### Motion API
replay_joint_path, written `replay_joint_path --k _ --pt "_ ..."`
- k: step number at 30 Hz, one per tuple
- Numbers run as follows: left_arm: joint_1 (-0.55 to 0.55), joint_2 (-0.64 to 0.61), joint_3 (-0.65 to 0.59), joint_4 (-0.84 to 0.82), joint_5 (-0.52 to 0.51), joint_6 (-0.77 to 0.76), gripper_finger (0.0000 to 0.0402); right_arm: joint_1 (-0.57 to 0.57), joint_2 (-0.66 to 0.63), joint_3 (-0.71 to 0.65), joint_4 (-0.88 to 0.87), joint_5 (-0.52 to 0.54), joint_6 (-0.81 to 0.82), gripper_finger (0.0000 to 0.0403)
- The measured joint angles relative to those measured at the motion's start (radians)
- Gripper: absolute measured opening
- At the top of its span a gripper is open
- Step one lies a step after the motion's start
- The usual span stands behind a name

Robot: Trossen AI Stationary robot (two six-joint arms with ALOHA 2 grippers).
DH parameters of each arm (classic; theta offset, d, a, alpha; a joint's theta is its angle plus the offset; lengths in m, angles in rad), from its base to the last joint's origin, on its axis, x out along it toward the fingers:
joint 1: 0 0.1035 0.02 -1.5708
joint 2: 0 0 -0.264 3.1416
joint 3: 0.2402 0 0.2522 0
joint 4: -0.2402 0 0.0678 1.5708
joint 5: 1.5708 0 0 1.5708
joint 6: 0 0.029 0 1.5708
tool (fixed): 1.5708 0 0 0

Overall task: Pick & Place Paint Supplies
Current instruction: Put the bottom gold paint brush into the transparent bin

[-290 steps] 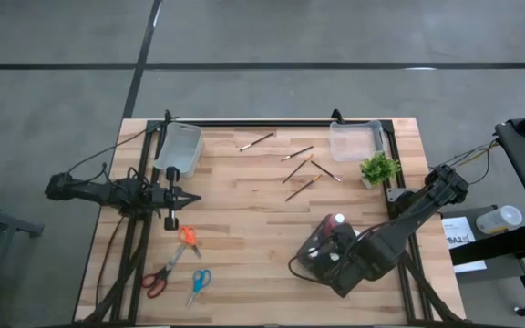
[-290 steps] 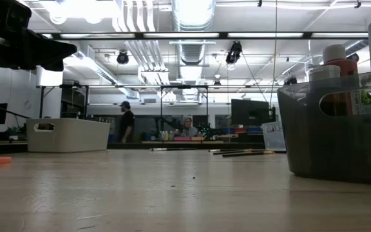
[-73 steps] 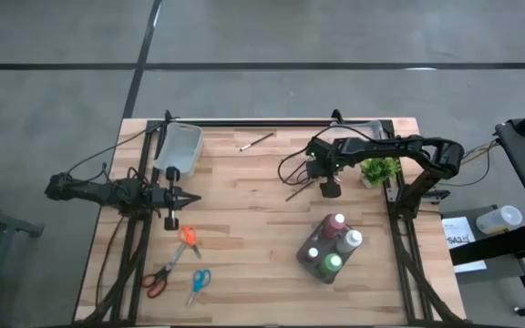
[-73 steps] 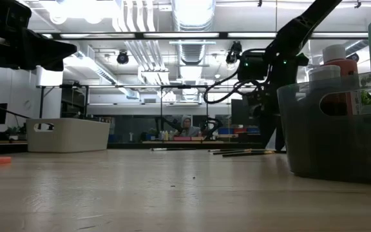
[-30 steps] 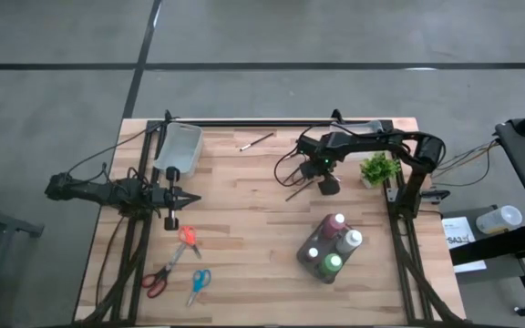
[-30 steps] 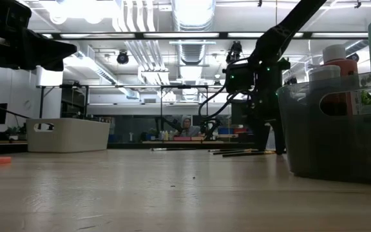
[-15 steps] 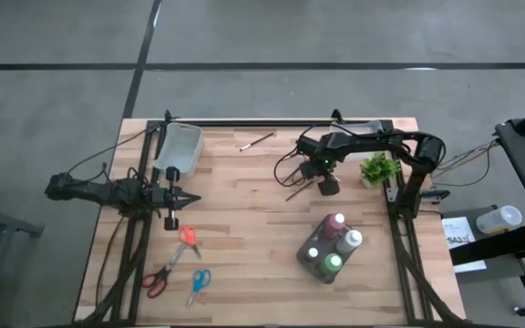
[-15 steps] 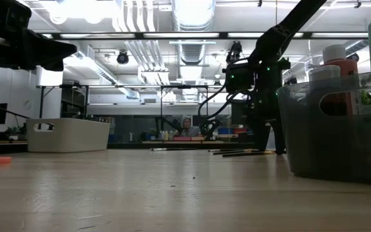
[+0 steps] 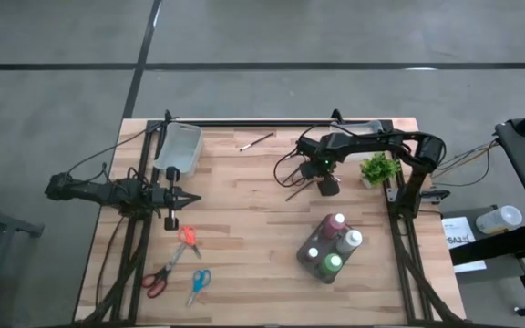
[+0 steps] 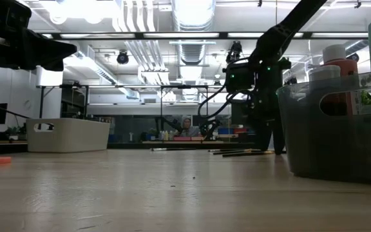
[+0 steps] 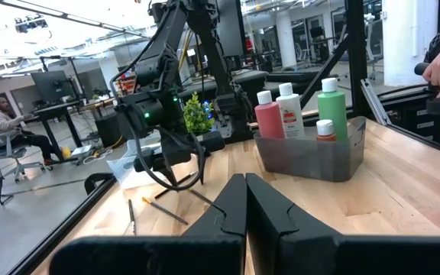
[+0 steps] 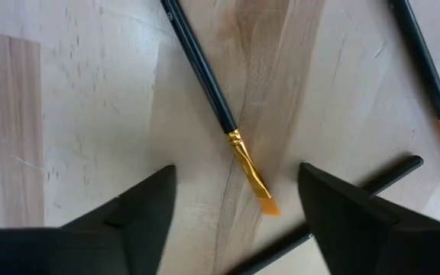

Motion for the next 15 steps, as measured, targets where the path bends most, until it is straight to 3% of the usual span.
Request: replay_joint_path --k 5,15 --pt "0.000 0.000 0.000 0.000 0.000 0.000 0.0000 0.000 0.000 -0.009 0.011 -0.002 0.003 0.0194" --pt "0.000 0.000 0.000 0.000 0.000 0.000 0.0000 0.000 0.000 -0.014 0.020 -0.003 0.037 0.0125"
